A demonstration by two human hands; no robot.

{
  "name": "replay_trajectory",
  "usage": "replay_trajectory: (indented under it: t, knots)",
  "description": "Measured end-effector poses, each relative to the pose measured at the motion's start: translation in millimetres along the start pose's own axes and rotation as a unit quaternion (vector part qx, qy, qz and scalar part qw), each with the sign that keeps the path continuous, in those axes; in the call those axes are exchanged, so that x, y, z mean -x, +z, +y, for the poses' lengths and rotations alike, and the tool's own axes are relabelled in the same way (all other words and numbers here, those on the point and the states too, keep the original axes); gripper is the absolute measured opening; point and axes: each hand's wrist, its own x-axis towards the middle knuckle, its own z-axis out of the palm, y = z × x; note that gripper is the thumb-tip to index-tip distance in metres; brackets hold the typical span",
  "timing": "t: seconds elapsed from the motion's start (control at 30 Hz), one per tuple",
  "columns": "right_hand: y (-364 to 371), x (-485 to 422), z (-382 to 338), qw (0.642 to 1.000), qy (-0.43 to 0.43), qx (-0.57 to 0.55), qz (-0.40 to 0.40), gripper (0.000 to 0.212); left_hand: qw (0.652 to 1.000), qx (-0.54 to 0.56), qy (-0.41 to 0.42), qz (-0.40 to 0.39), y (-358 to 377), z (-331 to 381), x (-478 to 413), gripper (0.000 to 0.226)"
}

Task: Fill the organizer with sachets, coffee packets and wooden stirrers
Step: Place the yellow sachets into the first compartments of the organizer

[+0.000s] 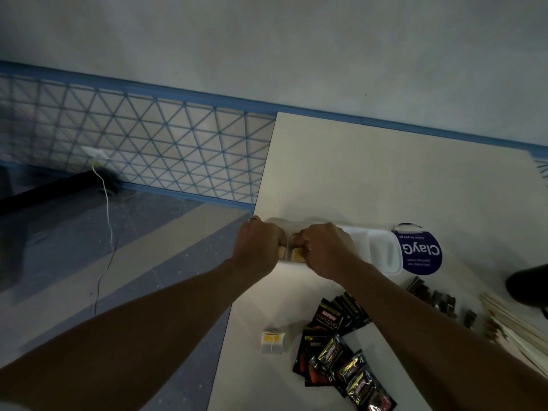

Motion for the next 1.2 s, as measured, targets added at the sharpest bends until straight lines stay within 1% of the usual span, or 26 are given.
replay_trajectory:
  t: [0.1,0.2,0.3,0.37,0.5,0.57,0.67,0.83,1.03,1.2]
  knots:
    - [-0.3,-0.2,6.3,1.000,0.005,0.020,0.002,0.019,1.000,0.009,0.006,-0.007,2.2,-4.5,-2.6,0.030]
    - [1.0,-2.4,9.5,1.000,0.001,0.029,0.001,0.019,1.000,0.003,0.006,-0.013,3.4,-6.4,-4.7,0.030]
    - [2.8,-4.0,7.3,0.999,0.000,0.038,0.001,0.021,1.000,-0.011,-0.002,-0.003,4.5,-4.3,-5.2,0.031]
    - [4.1,-4.8,5.6,0.999,-0.002,0.043,0.014,0.022,1.000,-0.016,-0.006,0.010,4.9,-3.6,-5.6,0.029]
    - [6.1,-5.3,5.0,0.997,0.001,0.030,0.064,0.019,0.999,-0.014,-0.019,0.034,5.8,-5.8,-7.7,0.028]
    - [8.9,-3.3,4.5,0.997,0.000,0.030,0.073,0.018,0.999,-0.008,-0.017,0.041,6.4,-7.6,-6.7,0.025]
    - [12.8,-0.1,4.9,0.997,0.001,0.026,0.073,0.016,0.999,-0.004,-0.011,0.039,6.2,-9.3,-4.0,0.024]
    - [6.6,3.4,5.4,0.997,-0.007,0.014,0.073,0.022,0.999,0.014,-0.010,0.050,3.0,-10.6,-1.3,0.026]
    - [-2.7,12.8,3.0,0.998,-0.003,0.008,0.056,0.021,0.998,0.045,0.003,0.053,-8.3,-9.2,5.3,0.028]
    - [-5.5,26.4,1.9,0.997,0.005,-0.012,0.070,0.022,0.995,0.084,0.017,0.049,-15.8,-8.3,20.0,0.026]
